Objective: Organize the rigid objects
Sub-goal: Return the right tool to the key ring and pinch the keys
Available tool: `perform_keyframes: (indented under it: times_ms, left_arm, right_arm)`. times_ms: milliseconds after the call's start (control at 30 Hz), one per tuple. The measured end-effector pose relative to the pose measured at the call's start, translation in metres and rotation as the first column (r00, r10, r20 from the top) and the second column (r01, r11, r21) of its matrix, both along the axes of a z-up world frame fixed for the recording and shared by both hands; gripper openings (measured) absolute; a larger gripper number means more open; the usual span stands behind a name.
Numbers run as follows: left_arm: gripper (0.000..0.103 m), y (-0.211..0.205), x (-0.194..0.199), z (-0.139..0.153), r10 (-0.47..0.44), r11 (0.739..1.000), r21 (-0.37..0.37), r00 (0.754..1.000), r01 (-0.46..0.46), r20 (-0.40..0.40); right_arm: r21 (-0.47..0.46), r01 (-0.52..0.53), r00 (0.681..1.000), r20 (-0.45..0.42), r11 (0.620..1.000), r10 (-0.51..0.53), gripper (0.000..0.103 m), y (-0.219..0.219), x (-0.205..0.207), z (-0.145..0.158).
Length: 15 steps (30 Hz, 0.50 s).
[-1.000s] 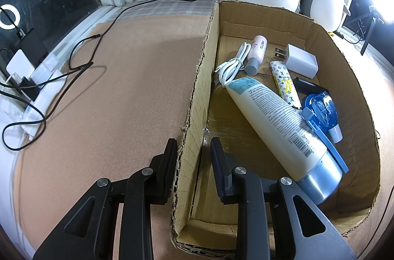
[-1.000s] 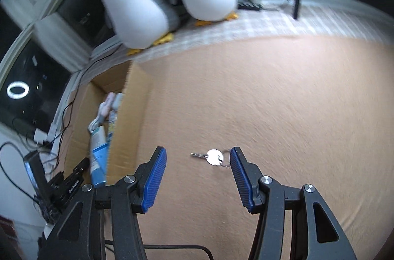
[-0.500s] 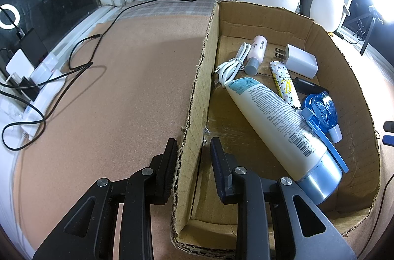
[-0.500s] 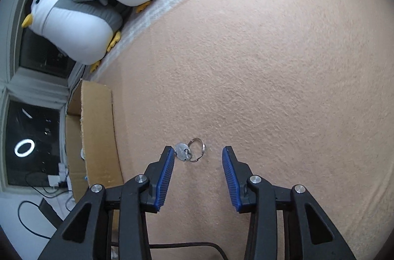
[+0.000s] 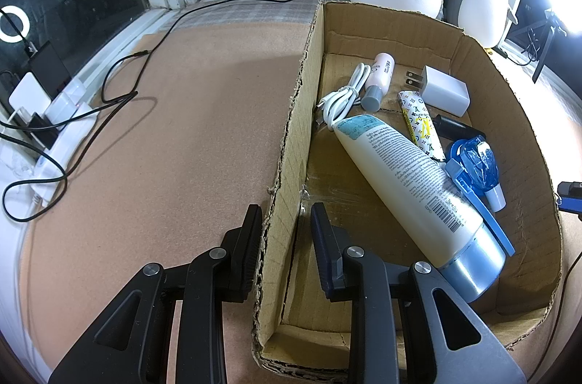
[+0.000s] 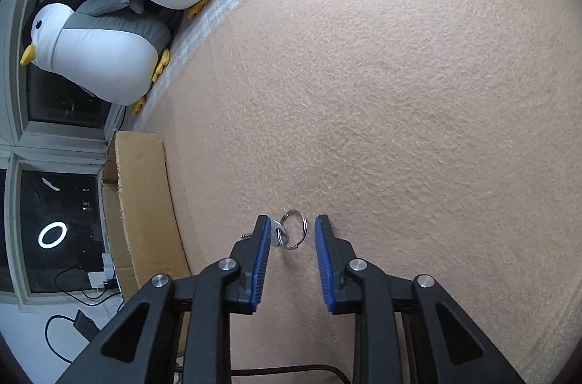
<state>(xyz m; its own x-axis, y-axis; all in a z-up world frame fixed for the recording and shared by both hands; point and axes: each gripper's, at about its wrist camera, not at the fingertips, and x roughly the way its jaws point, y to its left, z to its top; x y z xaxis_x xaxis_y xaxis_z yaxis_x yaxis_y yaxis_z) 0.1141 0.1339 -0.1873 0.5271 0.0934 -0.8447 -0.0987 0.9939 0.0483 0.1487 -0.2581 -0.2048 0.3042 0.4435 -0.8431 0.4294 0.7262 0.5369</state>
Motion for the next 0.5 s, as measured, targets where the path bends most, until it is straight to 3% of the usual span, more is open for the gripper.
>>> perform_keyframes:
  times_ms: [500]
  left_arm:
    - [0.026,-0.0001,-0.0001,-0.0001,0.0,1.0,0.0,1.0,0.0,0.0]
  right_arm:
    - [0.018,0.011,1.0,-0.009,1.0,-0.01,0.008,0.0021,0.004,-0.0046]
